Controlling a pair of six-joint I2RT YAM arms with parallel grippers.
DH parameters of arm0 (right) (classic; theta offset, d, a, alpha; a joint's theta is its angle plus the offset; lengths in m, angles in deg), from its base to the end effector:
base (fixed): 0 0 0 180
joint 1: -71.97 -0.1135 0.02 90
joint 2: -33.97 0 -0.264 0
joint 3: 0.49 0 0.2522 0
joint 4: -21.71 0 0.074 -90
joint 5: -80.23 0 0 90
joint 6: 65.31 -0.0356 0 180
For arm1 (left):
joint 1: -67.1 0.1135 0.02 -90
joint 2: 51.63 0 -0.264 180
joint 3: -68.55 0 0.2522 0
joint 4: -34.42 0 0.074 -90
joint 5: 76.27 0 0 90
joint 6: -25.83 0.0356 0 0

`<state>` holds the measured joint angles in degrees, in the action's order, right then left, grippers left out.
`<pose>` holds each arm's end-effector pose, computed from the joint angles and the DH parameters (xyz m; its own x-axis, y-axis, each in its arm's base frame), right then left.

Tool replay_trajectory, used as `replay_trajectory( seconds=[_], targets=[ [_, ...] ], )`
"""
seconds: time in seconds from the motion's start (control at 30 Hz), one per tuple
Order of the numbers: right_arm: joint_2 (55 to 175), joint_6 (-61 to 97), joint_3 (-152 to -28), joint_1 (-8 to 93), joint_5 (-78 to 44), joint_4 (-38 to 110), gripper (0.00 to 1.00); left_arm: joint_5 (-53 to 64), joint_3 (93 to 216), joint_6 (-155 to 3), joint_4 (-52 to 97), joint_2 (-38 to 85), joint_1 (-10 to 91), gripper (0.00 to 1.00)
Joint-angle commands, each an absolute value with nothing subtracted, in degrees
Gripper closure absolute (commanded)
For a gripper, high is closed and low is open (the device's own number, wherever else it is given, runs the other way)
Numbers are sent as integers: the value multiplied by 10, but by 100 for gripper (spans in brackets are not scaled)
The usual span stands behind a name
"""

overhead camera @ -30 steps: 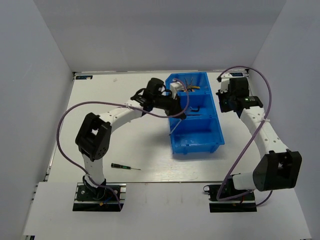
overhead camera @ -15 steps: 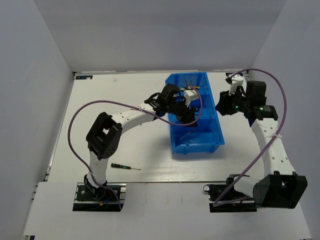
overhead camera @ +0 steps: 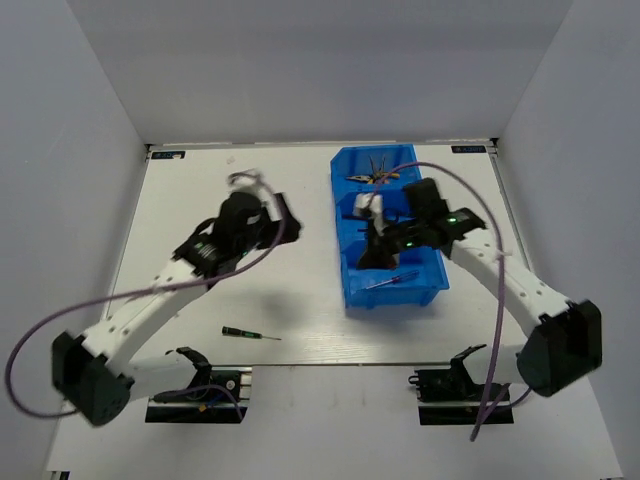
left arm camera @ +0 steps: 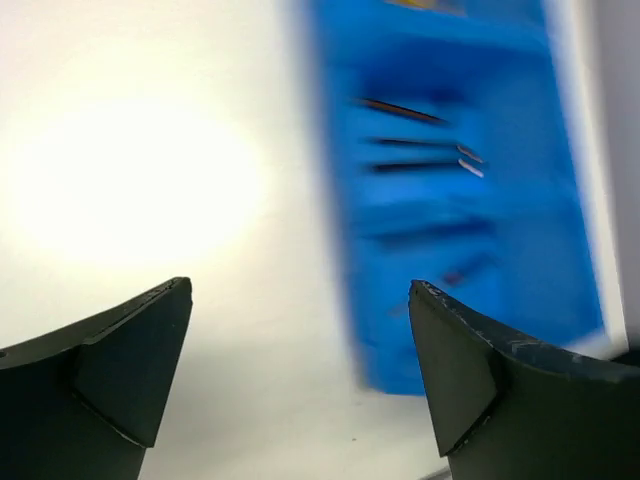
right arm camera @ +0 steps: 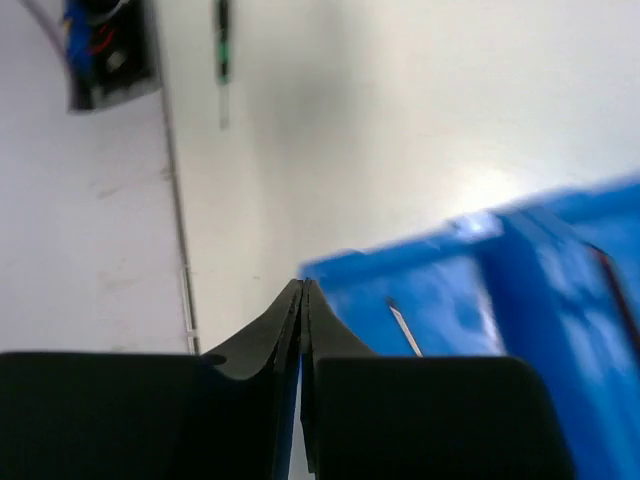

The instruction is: Sort the tools into containers

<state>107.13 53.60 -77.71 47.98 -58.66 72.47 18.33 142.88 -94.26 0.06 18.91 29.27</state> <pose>0.2284 0.1310 0.3131 -0.2246 -0.4479 -0.8654 -0.9687 0.1989 0.1485 0.2213 -0.1682 0.3234 -0.6267 -0.1461 -0.7654 0.2804 0.8742 -0.3964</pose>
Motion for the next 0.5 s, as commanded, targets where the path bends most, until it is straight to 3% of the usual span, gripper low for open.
replay_trajectory(
  seconds=[0.0,0.07,0.1,0.13,0.27,0.47],
  targets=[
    [1122,531,-775,353,-530,698,94,456,1350,-1243,-276,66,315,0],
    [1195,505,-810,285,-459,691,84,476,1302,-1273,-308,6,320,0],
    [1236,501,-834,244,-437,693,67,476,1293,-1280,-317,-19,320,0],
    [1258,495,-846,224,-419,694,56,494,1286,-1280,-323,-59,320,0],
    [1378,418,-946,127,-353,700,39,538,1311,-1343,-434,-111,320,0],
    [1509,324,-1079,62,-348,680,31,594,1346,-1409,-525,-186,320,0]
  ],
)
